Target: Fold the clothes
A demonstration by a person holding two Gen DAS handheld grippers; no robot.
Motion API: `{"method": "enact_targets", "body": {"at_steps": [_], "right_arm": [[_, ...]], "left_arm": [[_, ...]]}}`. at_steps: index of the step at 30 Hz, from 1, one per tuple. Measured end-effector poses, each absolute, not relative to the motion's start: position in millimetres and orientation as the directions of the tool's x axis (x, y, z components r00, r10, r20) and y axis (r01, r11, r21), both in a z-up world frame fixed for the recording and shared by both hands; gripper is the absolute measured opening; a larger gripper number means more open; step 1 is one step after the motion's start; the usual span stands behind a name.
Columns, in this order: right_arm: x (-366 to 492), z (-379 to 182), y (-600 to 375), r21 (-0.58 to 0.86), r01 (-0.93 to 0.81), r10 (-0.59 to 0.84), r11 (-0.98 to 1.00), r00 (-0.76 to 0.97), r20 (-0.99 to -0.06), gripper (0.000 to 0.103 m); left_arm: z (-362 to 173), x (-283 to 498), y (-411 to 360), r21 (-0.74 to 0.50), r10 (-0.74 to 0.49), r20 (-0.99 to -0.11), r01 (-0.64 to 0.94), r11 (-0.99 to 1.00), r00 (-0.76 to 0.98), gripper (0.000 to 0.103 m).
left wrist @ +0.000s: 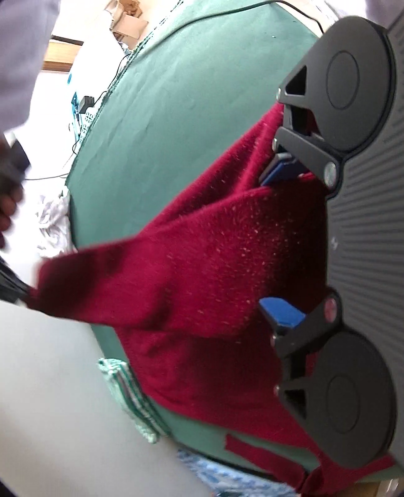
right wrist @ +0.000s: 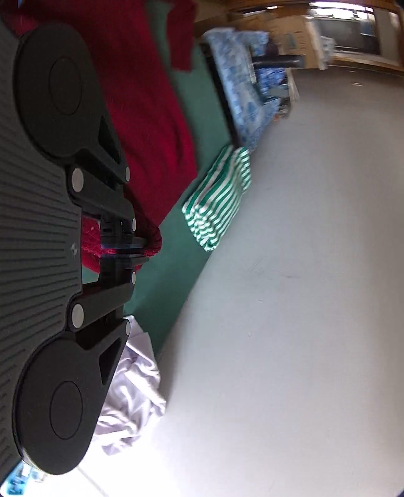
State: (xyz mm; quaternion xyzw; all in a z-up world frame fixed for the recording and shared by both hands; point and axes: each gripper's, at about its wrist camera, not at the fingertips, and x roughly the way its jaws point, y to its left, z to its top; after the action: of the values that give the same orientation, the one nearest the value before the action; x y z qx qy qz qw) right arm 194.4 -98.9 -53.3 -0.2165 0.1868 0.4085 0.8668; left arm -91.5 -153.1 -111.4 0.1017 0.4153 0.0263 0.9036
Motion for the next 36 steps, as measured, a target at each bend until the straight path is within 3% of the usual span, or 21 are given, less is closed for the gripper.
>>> {"method": "enact_targets", "body": {"at_steps": [4,9,18,22,25,28,32,36], "right_arm": [[219.0,-81.1,-73.9,-0.261,-0.797,0.604,0.545,0.589,-0.537,0.003],[238.4,-110.8,-49.6,-0.306,-0.784,0.547,0.541,0.604,-0.580,0.003],[265.7,-147.2,-18.7,-0.296,-0.717,0.450,0.630,0.649,-0.614,0.003],[273.6,-158.1,-23.7,-0.227,-0.712,0.447,0.664,0.622,-0.643,0.007],[281.1,-132.6,-64.9,-0.014,-0.645,0.509,0.764,0.615,-0.602,0.022],[285.7,-114.8,-111.9,0.170,-0.602,0.566,0.781,0.566,-0.599,0.022],[279.3,-127.4,-126.3,0.212,-0.627,0.580,0.749,0.468,-0.667,0.022],[271.9,-146.8,-113.2,0.223,-0.625,0.589,0.748,0.470,-0.658,0.023]], "left_arm": [[-100.6,-86.9,-155.5,0.121,0.061,-0.747,0.044,0.992,0.662,0.082],[-108.7,-72.2,-145.7,-0.122,-0.149,-0.781,0.086,0.989,0.606,0.082],[-120.3,-65.3,-160.3,-0.155,-0.213,-0.813,0.151,0.976,0.542,0.086],[-110.8,-65.7,-157.7,-0.139,-0.201,-0.814,0.152,0.978,0.545,0.085],[-94.3,-73.7,-144.9,-0.146,-0.220,-0.795,0.174,0.974,0.566,0.086],[-80.8,-84.2,-136.7,-0.144,-0.251,-0.770,0.223,0.964,0.587,0.086],[-98.1,-77.5,-141.9,-0.168,-0.289,-0.797,0.265,0.949,0.531,0.080],[-113.7,-77.4,-153.9,-0.163,-0.284,-0.825,0.277,0.947,0.488,0.082]]}}
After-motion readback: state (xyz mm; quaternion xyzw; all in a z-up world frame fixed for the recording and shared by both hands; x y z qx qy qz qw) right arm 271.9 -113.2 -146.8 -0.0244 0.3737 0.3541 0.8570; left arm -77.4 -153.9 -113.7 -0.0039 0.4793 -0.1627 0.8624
